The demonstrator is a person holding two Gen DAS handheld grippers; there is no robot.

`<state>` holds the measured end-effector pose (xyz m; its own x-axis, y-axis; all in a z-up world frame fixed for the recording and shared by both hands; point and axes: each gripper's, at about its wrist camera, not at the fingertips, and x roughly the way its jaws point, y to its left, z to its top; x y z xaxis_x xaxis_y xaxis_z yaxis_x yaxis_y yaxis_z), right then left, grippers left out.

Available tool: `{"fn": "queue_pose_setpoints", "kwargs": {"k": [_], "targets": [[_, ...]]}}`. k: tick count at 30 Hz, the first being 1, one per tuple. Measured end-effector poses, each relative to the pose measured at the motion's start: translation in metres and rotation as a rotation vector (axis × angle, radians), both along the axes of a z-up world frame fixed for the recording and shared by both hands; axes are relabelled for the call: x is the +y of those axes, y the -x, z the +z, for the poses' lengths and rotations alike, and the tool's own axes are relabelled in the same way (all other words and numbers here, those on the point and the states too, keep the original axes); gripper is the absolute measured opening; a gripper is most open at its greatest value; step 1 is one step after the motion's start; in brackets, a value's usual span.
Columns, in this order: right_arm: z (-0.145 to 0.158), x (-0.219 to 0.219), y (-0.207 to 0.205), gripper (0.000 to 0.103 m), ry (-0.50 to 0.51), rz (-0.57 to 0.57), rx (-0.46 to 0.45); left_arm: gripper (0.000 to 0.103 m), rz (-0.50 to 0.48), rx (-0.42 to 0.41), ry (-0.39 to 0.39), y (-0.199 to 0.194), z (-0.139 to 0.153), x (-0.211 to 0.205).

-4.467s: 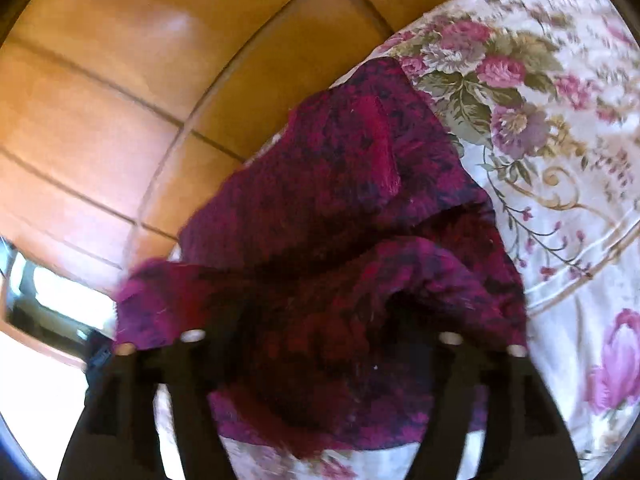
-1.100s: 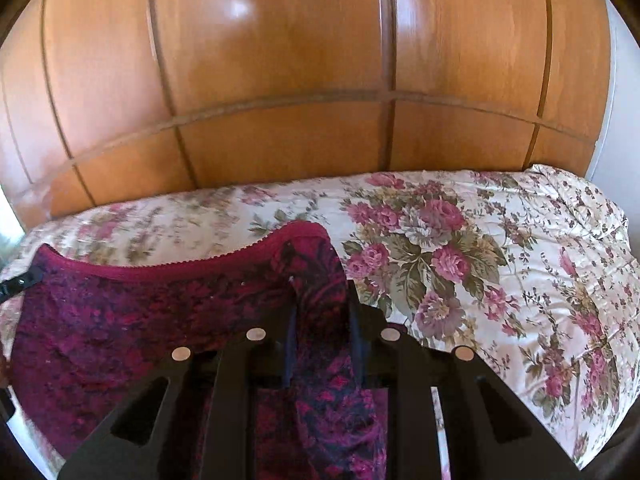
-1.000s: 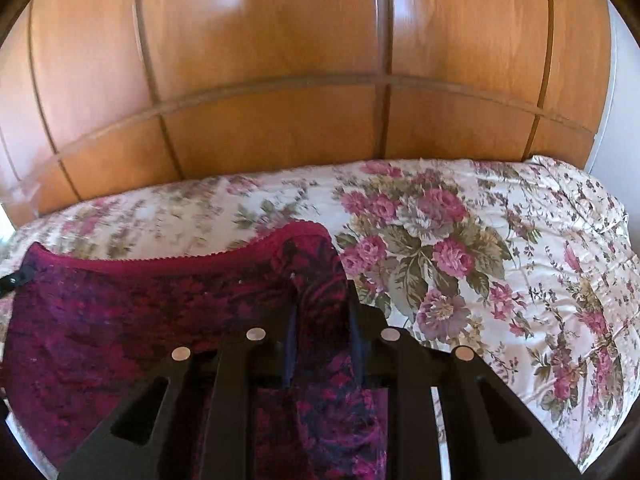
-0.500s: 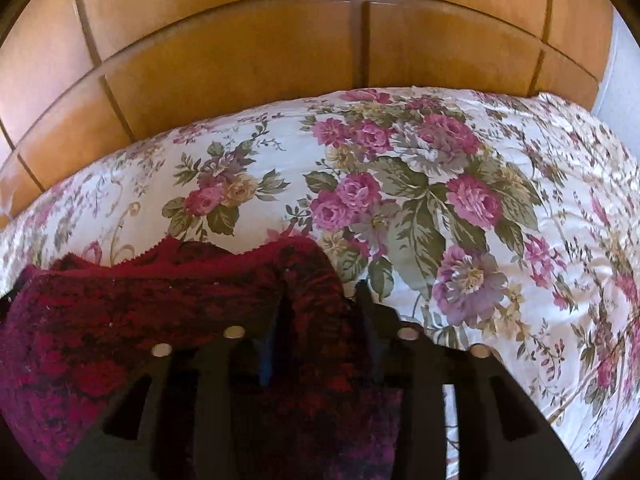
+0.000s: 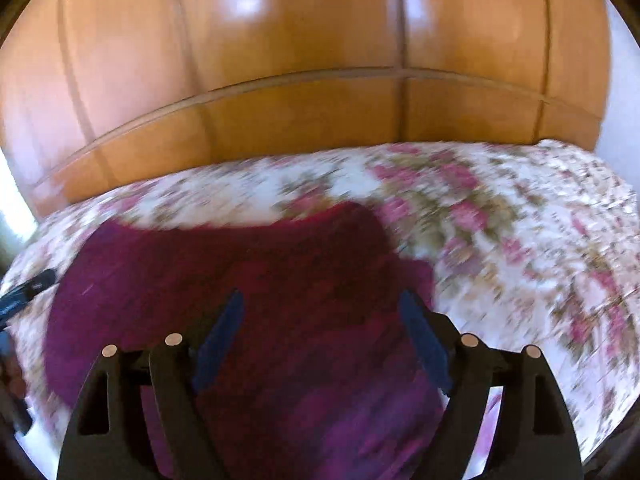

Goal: Fold small clothes

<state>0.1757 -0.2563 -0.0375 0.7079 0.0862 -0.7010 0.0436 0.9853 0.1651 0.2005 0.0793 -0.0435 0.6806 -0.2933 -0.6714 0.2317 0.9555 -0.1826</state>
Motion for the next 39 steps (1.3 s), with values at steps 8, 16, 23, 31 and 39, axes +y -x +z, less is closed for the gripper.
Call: {"fn": "queue_pose_setpoints", "kwargs": {"k": [8, 16, 23, 31, 39], "targets": [[-0.038, 0.004, 0.027, 0.080, 0.004, -0.042, 0.092, 0.056, -0.008, 0.033, -0.117, 0.026, -0.033, -0.016], [-0.028, 0.011, 0.036, 0.082, 0.056, -0.069, 0.069, 0.058, 0.026, -0.018, -0.077, 0.046, -0.004, -0.020], [-0.005, 0.032, 0.059, 0.082, 0.024, -0.014, 0.014, 0.058, -0.090, -0.091, -0.099, 0.078, 0.008, -0.056], [-0.017, 0.057, 0.064, 0.083, 0.005, 0.039, 0.053, 0.058, -0.145, -0.080, -0.121, 0.089, 0.000, -0.079], [-0.036, 0.057, 0.061, 0.083, 0.035, 0.013, 0.115, 0.058, -0.144, -0.026, -0.150, 0.084, -0.018, -0.083]]}}
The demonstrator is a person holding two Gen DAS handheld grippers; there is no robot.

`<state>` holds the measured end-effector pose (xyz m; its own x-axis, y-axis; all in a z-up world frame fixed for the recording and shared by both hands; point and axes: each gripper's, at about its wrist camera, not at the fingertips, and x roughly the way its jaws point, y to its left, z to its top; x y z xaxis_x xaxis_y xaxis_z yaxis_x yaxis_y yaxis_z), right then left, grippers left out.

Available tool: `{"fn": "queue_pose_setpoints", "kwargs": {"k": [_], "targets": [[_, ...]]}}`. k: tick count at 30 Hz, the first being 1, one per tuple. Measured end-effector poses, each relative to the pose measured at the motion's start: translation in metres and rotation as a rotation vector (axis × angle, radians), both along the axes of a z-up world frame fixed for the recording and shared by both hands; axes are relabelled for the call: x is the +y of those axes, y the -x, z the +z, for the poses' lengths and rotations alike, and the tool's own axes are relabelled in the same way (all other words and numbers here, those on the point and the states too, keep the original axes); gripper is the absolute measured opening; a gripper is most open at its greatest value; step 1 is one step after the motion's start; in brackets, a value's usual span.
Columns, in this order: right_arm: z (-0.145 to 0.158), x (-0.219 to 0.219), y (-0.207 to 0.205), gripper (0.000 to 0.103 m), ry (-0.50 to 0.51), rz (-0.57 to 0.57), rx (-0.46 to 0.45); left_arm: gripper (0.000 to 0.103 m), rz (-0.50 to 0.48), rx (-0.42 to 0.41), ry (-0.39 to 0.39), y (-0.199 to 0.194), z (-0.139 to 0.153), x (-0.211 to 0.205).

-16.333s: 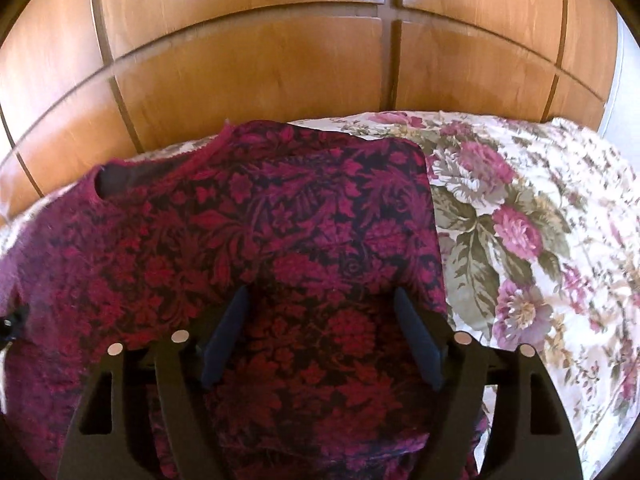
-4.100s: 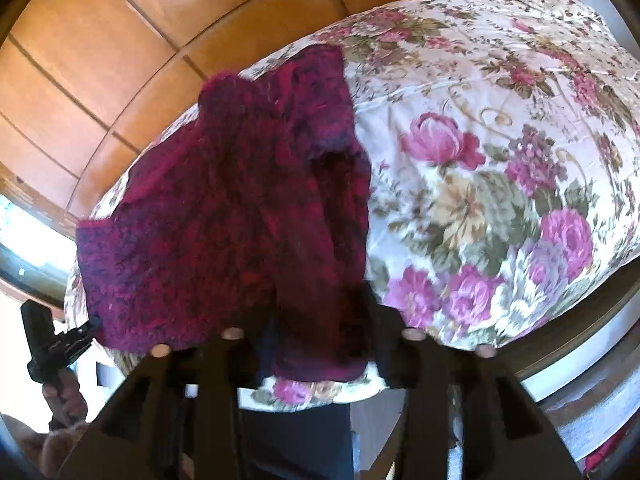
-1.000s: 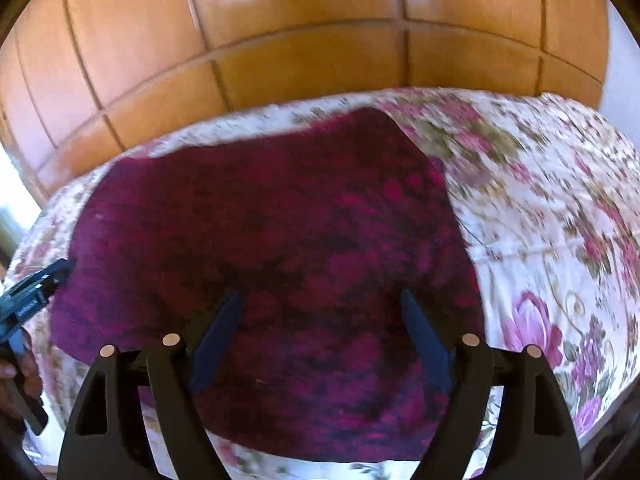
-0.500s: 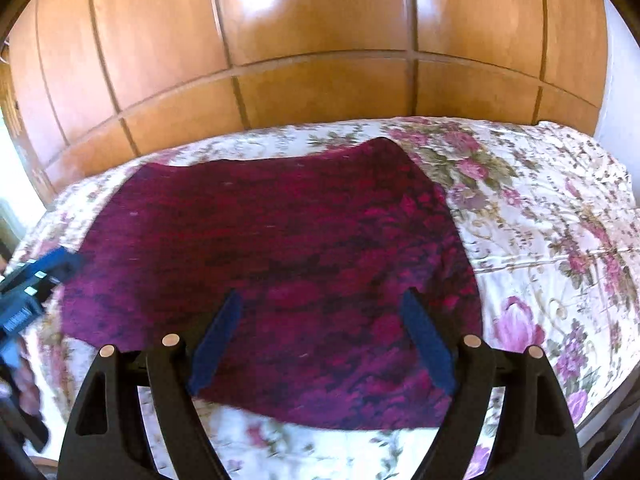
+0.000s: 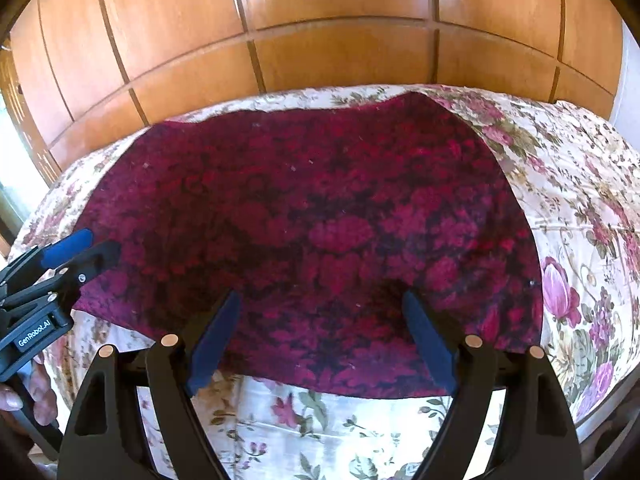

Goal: Fold small clothes

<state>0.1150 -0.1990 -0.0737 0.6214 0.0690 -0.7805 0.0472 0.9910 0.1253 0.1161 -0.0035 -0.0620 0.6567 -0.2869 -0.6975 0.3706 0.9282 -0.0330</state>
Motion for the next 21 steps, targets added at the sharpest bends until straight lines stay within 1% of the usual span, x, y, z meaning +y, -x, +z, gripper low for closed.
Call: {"fn": "queue_pose_setpoints", "kwargs": {"k": [3, 4, 6, 8, 10, 12, 13, 16, 18, 21], "targets": [[-0.006, -0.002, -0.002, 0.083, 0.002, -0.002, 0.016, 0.058, 0.002, 0.020, -0.012, -0.002, -0.008, 0.000], [-0.007, -0.003, -0.003, 0.083, 0.003, -0.001, 0.018, 0.058, 0.001, 0.024, -0.001, -0.002, -0.007, 0.001], [-0.009, -0.003, -0.004, 0.085, 0.008, 0.001, 0.018, 0.058, -0.003, 0.023, 0.044, -0.002, -0.002, 0.008], [-0.010, -0.003, -0.005, 0.086, 0.005, 0.002, 0.018, 0.058, 0.025, 0.011, 0.115, -0.008, 0.010, 0.026], [-0.010, -0.003, -0.006, 0.088, 0.004, 0.003, 0.018, 0.058, 0.083, 0.021, 0.172, -0.024, 0.019, 0.048], [-0.011, -0.003, -0.007, 0.089, 0.003, 0.001, 0.017, 0.058, 0.153, 0.051, 0.232, -0.047, 0.024, 0.076], [-0.012, -0.003, -0.007, 0.090, 0.002, 0.000, 0.017, 0.058, 0.174, 0.066, 0.249, -0.056, 0.024, 0.085], [-0.013, -0.001, -0.009, 0.092, 0.003, -0.004, 0.013, 0.058, 0.201, 0.126, 0.304, -0.092, 0.025, 0.108], [-0.013, -0.001, -0.009, 0.092, 0.002, -0.003, 0.013, 0.058, 0.209, 0.170, 0.334, -0.114, 0.021, 0.117], [-0.013, -0.001, -0.009, 0.093, 0.000, -0.003, 0.012, 0.058, 0.203, 0.229, 0.375, -0.137, 0.013, 0.122]]}}
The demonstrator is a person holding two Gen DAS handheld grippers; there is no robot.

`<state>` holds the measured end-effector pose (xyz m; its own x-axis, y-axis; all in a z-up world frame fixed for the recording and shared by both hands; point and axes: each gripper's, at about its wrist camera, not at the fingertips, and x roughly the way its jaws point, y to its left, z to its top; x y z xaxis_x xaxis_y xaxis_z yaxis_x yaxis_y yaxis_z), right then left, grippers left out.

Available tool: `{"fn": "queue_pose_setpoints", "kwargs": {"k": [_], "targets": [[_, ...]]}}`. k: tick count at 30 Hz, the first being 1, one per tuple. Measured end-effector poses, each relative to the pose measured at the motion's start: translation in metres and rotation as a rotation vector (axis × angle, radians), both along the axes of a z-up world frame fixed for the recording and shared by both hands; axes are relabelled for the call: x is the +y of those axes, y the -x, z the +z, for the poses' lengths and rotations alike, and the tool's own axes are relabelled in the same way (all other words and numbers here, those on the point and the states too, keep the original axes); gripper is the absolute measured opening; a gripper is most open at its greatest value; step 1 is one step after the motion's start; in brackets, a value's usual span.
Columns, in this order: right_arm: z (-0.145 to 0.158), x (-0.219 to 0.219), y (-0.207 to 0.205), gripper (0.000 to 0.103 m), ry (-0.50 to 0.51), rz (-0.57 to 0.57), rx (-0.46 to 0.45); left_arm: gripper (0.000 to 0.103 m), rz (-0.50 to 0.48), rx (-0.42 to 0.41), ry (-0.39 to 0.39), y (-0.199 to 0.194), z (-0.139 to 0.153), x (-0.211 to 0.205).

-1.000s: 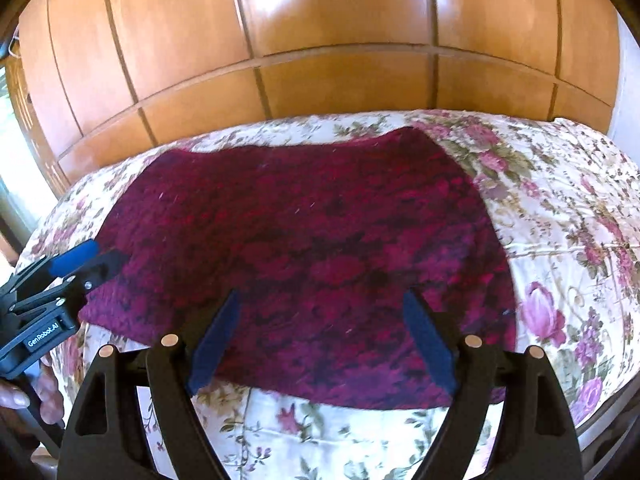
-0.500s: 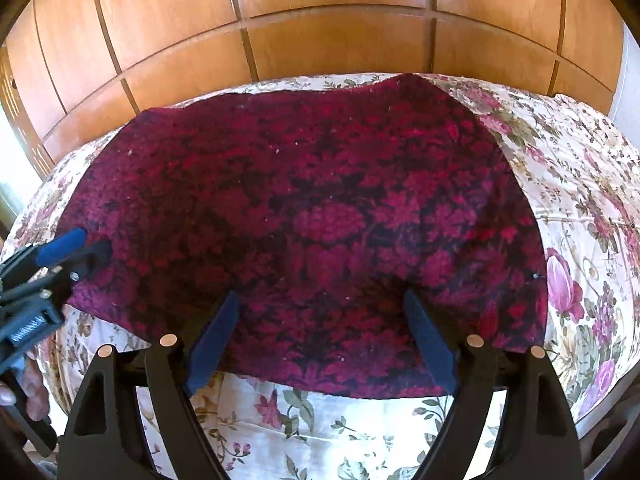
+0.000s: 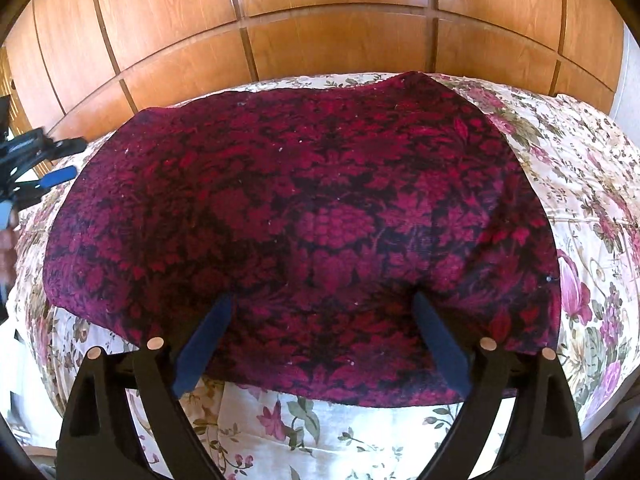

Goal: Fold small clothes

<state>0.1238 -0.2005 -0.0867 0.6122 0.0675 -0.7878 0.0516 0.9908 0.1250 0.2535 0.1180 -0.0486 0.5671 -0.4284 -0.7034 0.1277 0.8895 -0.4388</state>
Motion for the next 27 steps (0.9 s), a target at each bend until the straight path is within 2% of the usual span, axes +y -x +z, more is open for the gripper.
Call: {"fn": "queue_pose_setpoints", "kwargs": {"k": [3, 4, 5, 7, 9, 11, 13, 15, 18, 20, 22, 25, 27], "targets": [[0.000, 0.000, -0.001, 0.094, 0.002, 0.001, -0.001, 0.042, -0.039, 0.074, 0.028, -0.022, -0.015, -0.007], [0.000, 0.000, -0.001, 0.094, 0.002, 0.001, -0.001, 0.024, -0.048, 0.090, 0.038, -0.027, -0.019, -0.008], [0.000, 0.001, -0.001, 0.095, 0.003, 0.001, -0.001, 0.017, -0.060, 0.097, 0.049, -0.029, -0.022, -0.010], [-0.001, 0.002, -0.001, 0.095, 0.003, 0.001, -0.002, 0.013, -0.049, 0.074, 0.049, -0.029, -0.021, -0.012], [-0.001, 0.003, -0.001, 0.095, 0.002, 0.001, -0.004, 0.013, -0.040, 0.053, 0.032, -0.026, -0.021, -0.014], [-0.003, 0.004, -0.001, 0.095, 0.004, 0.005, 0.000, 0.013, -0.027, 0.069, -0.023, -0.029, -0.033, -0.017], [-0.004, 0.004, -0.003, 0.095, 0.006, 0.012, 0.003, 0.013, -0.020, 0.090, -0.023, -0.032, -0.047, -0.016], [-0.004, 0.002, -0.003, 0.096, 0.000, 0.013, 0.006, 0.014, -0.008, 0.088, -0.017, -0.032, -0.049, -0.015], [0.002, -0.003, -0.004, 0.095, -0.024, 0.026, 0.020, 0.022, 0.016, 0.062, -0.052, -0.025, -0.037, -0.019], [0.013, -0.014, -0.001, 0.095, -0.083, 0.035, 0.006, 0.038, 0.044, 0.007, -0.109, -0.014, -0.022, -0.021], [0.029, -0.032, 0.004, 0.095, -0.138, 0.017, -0.045, 0.038, 0.061, -0.054, -0.158, -0.002, -0.009, -0.021], [0.050, -0.072, 0.010, 0.096, -0.215, -0.062, -0.111, 0.038, 0.065, -0.114, -0.152, 0.019, 0.005, -0.019], [0.050, -0.106, 0.007, 0.097, -0.282, -0.145, -0.112, 0.038, 0.044, -0.141, -0.145, 0.033, 0.011, -0.024]]}}
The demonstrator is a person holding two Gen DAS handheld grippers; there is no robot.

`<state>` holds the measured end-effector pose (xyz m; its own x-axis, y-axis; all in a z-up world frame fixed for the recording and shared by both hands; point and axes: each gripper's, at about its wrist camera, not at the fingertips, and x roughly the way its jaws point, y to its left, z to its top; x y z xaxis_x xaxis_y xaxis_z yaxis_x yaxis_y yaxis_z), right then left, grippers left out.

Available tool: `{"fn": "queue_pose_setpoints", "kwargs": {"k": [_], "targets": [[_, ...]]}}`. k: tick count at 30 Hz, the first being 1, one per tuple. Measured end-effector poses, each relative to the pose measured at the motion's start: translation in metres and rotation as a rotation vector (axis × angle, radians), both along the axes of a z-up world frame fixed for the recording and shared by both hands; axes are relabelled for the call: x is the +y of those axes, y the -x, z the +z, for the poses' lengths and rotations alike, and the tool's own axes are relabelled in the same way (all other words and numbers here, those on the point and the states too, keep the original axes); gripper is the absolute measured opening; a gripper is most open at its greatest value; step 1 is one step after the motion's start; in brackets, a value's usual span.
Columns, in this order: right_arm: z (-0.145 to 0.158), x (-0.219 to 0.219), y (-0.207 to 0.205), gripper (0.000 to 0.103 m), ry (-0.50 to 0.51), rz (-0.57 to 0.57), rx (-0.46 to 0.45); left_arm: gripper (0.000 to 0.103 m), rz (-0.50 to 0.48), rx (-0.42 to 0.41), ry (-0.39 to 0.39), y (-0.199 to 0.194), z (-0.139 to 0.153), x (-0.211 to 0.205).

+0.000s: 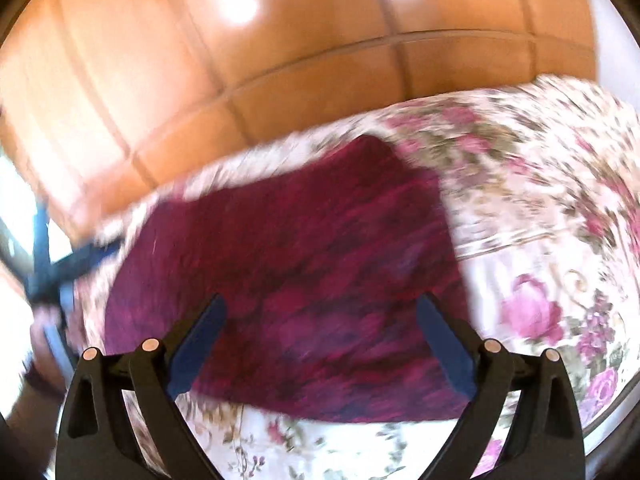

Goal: Fold small clothes

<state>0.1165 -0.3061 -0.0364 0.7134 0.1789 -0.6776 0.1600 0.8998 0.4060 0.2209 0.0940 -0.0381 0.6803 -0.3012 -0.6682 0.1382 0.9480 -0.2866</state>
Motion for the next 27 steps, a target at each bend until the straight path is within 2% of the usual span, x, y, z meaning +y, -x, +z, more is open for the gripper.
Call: {"fn": "queue_pose_setpoints", "kwargs": {"k": [5, 9, 12, 15, 19, 20, 24, 27], "targets": [[-0.031, -0.053, -0.018, 0.097, -0.179, -0.075, 0.066, 0.038, -0.116, -0.022, -0.004, 0.032, 0.002, -0.027], [-0.062, -0.067, -0.033, 0.097, -0.324, -0.061, 0.113, 0.038, -0.234, -0.002, -0.019, 0.052, -0.004, -0.059], [-0.073, -0.064, -0.038, 0.101, -0.346, -0.024, 0.122, 0.038, -0.282, 0.017, -0.053, 0.056, -0.014, -0.079], [-0.074, -0.061, -0.042, 0.101, -0.370, 0.039, 0.126, 0.038, -0.287, 0.046, -0.111, 0.052, -0.026, -0.094], [-0.073, -0.047, -0.047, 0.100, -0.348, 0.118, 0.142, 0.038, -0.275, 0.084, -0.077, 0.042, -0.038, -0.092], [-0.073, -0.044, -0.049, 0.096, -0.344, 0.130, 0.148, 0.038, -0.274, 0.088, -0.068, 0.041, -0.039, -0.091], [-0.068, -0.036, -0.049, 0.061, -0.352, 0.159, 0.156, 0.038, -0.280, 0.099, -0.036, 0.036, -0.041, -0.085], [-0.054, -0.029, -0.045, 0.050, -0.334, 0.173, 0.129, 0.038, -0.284, 0.117, 0.006, 0.034, -0.043, -0.079]]}}
